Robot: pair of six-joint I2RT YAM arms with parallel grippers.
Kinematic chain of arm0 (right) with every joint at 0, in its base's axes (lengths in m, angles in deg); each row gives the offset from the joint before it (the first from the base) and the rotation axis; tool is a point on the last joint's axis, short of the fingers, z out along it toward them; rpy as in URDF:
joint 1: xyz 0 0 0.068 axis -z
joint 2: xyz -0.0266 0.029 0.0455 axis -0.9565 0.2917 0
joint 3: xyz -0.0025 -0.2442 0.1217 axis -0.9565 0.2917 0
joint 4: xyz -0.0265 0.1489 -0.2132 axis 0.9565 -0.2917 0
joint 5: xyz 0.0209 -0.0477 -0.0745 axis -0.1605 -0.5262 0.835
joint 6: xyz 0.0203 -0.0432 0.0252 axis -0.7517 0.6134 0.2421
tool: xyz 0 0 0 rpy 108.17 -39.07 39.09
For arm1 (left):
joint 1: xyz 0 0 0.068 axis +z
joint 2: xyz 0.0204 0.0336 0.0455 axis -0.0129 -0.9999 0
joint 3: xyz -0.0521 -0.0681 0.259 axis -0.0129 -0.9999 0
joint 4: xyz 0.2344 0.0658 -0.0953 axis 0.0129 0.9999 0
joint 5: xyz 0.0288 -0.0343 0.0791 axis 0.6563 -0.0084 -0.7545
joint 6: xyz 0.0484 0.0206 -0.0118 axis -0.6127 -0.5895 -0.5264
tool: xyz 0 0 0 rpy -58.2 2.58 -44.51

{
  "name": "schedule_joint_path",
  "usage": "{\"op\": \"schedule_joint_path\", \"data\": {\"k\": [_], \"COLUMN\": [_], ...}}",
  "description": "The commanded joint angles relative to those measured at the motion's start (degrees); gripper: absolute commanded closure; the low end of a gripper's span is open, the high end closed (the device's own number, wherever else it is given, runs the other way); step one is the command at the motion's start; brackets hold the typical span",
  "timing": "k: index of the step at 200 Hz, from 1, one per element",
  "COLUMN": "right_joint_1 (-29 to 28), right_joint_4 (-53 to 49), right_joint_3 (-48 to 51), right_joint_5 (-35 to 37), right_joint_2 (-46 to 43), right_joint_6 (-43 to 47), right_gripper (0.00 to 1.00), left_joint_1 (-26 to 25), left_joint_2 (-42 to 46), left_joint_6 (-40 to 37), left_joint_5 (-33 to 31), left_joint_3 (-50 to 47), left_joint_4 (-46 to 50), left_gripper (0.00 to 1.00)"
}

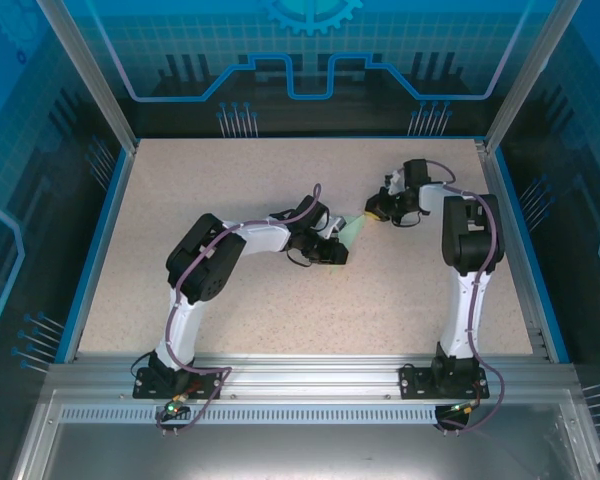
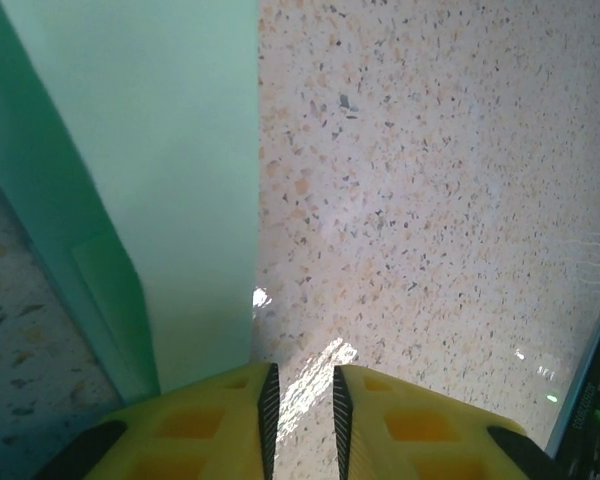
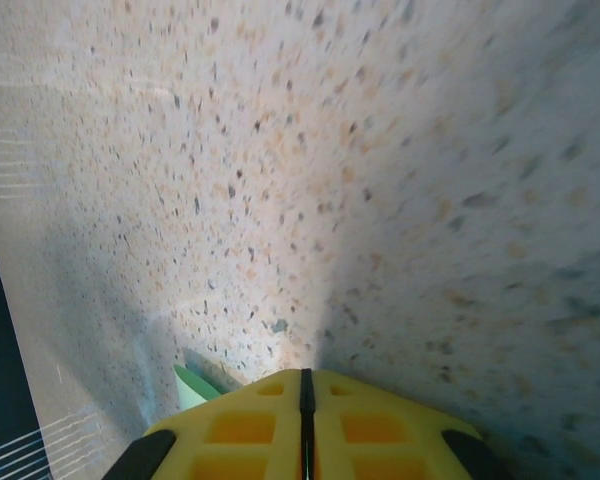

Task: Fold a paper plane with a square sheet of paper (fold left side to right side)
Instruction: Fold the wing for the fifth time at the center of the table, then move the paper plane to the center of the table.

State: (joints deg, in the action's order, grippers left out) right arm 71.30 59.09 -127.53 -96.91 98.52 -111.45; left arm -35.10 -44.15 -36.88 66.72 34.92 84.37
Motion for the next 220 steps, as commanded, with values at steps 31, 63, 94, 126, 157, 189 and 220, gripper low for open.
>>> {"op": "schedule_joint_path", "data": {"k": [31, 63, 94, 126, 157, 189, 220], "right_joint_1": [3.22, 1.94, -3.42, -11.05, -17.64, -21.07, -22.25], "right_joint_4": [-4.76, -8.49, -11.82, -15.03, -17.47, -20.89, -23.06], "right_joint_3": [-2.10, 3.82, 10.90, 13.05, 11.18, 8.37, 7.10], "right_joint_5": [2.19, 5.38, 9.63, 14.48, 20.43, 26.62, 29.15], "right_joint_2": [-8.42, -16.61, -23.61, -26.52, -23.42, -19.52, -17.17], "right_joint_6": [4.05, 1.97, -2.69, -7.05, -9.14, -10.83, -10.92], "right_gripper": [0.73, 0.58, 0.45, 0.32, 0.30, 0.32, 0.46], "left_joint_1": [0.33, 0.57, 1.87, 2.13, 2.17, 2.15, 2.11], "left_joint_2": [5.44, 13.99, 24.08, 33.53, 37.99, 39.99, 40.82], "left_joint_6": [1.62, -0.13, -0.47, 1.21, 3.08, 2.22, 1.59], "left_joint_5": [2.90, 1.40, -6.66, -20.44, -29.54, -30.63, -31.35], "left_joint_3": [-1.48, -2.56, -10.94, -20.16, -25.01, -26.54, -27.57], "left_joint_4": [4.88, 5.45, 3.33, 0.60, -0.58, -0.78, -1.07], "left_gripper": [0.60, 0.48, 0.42, 0.35, 0.31, 0.29, 0.29]}}
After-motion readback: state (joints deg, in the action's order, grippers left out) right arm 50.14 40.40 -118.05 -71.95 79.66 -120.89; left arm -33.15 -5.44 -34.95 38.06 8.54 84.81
